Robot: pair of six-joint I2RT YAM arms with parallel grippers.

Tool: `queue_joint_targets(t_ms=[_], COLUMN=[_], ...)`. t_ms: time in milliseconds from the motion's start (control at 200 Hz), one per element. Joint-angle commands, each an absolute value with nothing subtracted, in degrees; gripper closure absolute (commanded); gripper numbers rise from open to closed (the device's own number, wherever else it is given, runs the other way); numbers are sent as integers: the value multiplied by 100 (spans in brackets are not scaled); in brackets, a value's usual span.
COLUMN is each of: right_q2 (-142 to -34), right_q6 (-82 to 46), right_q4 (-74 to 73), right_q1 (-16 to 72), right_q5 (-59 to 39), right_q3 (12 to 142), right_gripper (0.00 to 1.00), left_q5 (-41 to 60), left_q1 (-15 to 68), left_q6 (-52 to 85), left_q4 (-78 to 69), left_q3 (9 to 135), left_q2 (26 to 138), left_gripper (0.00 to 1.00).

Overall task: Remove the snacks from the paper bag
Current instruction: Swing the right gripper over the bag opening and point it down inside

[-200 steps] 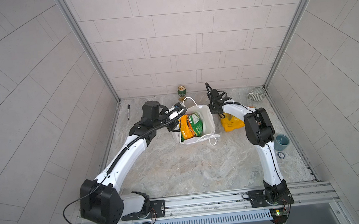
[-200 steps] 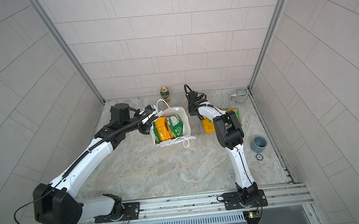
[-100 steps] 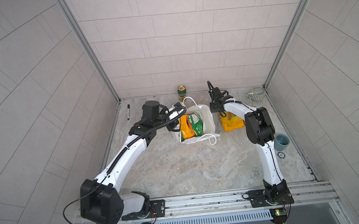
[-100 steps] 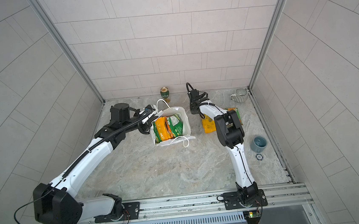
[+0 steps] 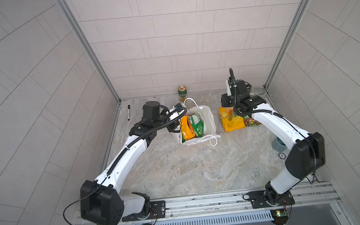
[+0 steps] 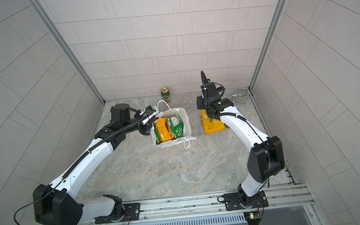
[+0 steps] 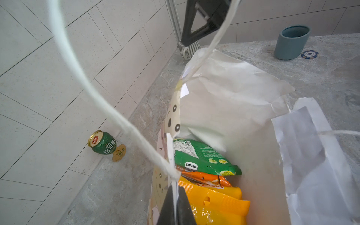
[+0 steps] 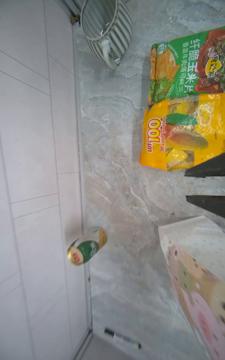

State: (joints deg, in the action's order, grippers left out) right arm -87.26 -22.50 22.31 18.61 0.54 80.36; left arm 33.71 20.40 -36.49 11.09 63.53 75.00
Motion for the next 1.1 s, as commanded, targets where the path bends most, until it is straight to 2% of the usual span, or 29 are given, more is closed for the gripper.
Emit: queue_joint_targets(t_ms=[0, 150, 295, 575, 740, 1096], right_q2=[-7729, -6557, -6180, -6722, -7160, -8103], right_q6=[-2391, -2355, -2246, -2368, -2661, -2482], right_q4=[1364, 1010, 892, 461, -161, -1238], right_q1=[2236, 3076, 3922, 4620, 4873, 5154], right_q5=[-21, 369, 379, 604, 875, 1322], right_q3=[6892, 6072, 5840, 5825, 5509, 5268], right_gripper=[80, 79, 80, 91, 92, 92], left_q5=[3614, 3832, 4100, 4210, 4135, 3850], left_q1=[2091, 2098, 2127, 2187, 2213, 2215], left_q6=[-3747, -3735, -3904, -3990, -3995, -3792], left_q4=[1276, 1292, 1485, 1651, 1652, 1583], left_q3=[6525, 6550, 6586, 6606, 6610, 6669], left_q2=[7437, 7408, 7379, 7328, 7317, 7397], left_gripper=[100, 100, 100, 100, 100, 100])
